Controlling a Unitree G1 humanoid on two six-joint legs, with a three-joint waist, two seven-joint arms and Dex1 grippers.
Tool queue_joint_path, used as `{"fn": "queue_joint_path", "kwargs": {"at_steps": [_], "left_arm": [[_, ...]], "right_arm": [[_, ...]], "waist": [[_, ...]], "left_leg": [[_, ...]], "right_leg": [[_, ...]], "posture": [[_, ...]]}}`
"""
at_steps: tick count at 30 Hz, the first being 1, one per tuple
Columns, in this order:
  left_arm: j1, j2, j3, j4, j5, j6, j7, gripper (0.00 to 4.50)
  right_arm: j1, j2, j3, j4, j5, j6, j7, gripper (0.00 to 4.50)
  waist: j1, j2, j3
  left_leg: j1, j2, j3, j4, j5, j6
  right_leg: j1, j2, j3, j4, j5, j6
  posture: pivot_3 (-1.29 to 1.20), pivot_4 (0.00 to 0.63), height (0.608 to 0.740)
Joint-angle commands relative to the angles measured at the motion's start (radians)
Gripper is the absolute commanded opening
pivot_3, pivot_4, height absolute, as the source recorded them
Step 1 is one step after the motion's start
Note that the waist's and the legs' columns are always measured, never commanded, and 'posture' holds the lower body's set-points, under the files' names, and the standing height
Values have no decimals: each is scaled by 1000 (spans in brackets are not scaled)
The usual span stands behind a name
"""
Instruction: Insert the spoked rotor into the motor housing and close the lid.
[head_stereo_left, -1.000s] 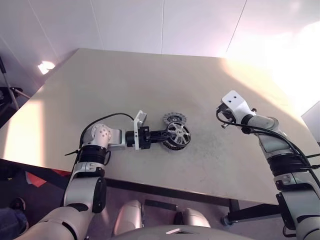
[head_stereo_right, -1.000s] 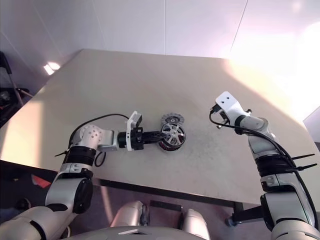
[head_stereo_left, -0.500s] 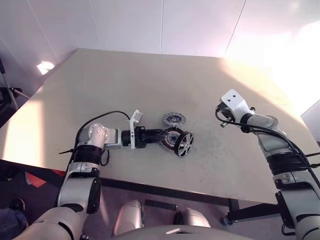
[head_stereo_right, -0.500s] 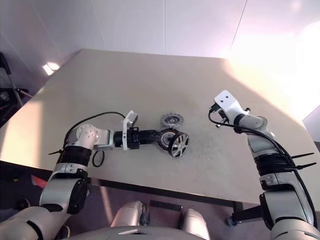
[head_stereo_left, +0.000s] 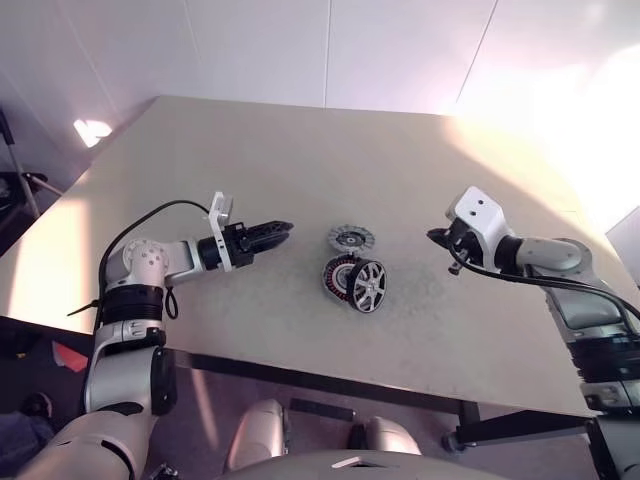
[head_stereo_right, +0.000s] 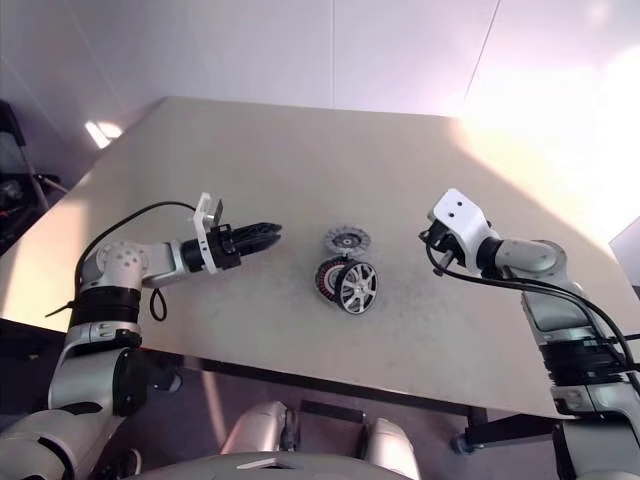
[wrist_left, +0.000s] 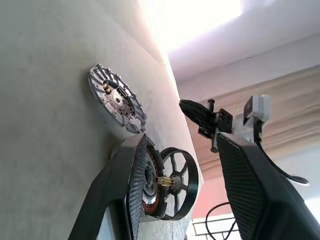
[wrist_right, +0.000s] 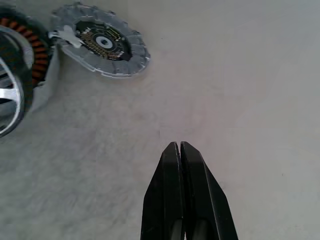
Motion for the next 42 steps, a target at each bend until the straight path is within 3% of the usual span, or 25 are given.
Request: {"fn": "queue_joint_path", "kwargs": {"at_steps": [1, 6, 11, 14, 18, 30, 33, 37, 42], "left_arm": [[15, -12, 29, -63, -31, -10, 24, 2345], [31, -41, 30, -84, -29, -31, 55, 2345], [32, -50, 39, -85, -24, -63, 77, 2345], [36, -41, 45, -81, -25, -77, 82, 2374], [42, -22, 54, -77, -24, -86, 84, 2374], [37, -14, 46, -50, -14, -128, 90, 2374], [40, -12, 45, -49, -13, -137, 92, 2374], [40, -10, 49, -47, -14, -146, 96, 2374], [47, -11, 49, -51, -15, -151, 101, 2374]], "right_arm": [[8, -30, -18, -92, 33, -2, 47, 0], [-24, -11, 49, -99, 5, -16, 67, 0], [-53, 9, 102, -83, -6, -17, 88, 0], [-69, 15, 116, -77, -4, -22, 91, 586], [-83, 38, 136, -100, 0, -32, 96, 1879], [-105, 98, 202, -89, -23, -32, 106, 1879], [-114, 104, 207, -74, -24, -32, 110, 1308], [-127, 112, 213, -58, -30, -37, 113, 25], [-143, 103, 205, -72, -25, -38, 135, 25]], "waist": [[-2, 0, 0], [0, 0, 0], [-1, 0, 0], [-1, 0, 0], [-1, 0, 0], [0, 0, 0], [0, 0, 0], [-1, 0, 0], [-1, 0, 0]], "left_leg": [[1, 0, 0, 0, 0, -1], [11, 0, 0, 0, 0, -6], [9, 0, 0, -1, -1, -5], [6, 0, 0, -1, 1, -2], [3, 0, 0, -1, 1, -1], [3, 0, 0, 0, 1, -2], [3, 0, 0, -1, 1, -2], [3, 0, 0, 0, 1, -3], [3, 0, 0, 0, 1, -3]], "right_leg": [[1, 0, 0, 0, 0, 0], [9, 0, 0, 0, 0, 1], [8, 0, 0, 0, 0, 0], [5, 0, 0, 0, 0, 0], [2, 0, 0, 0, 0, 0], [2, 0, 0, 1, 0, 0], [2, 0, 0, 1, 0, 0], [2, 0, 0, 1, 0, 0], [2, 0, 0, 2, 0, 0]], "posture": [[0, 0, 740], [0, 0, 740], [0, 0, 740], [0, 0, 740], [0, 0, 740], [0, 0, 740], [0, 0, 740], [0, 0, 740], [0, 0, 740]]}}
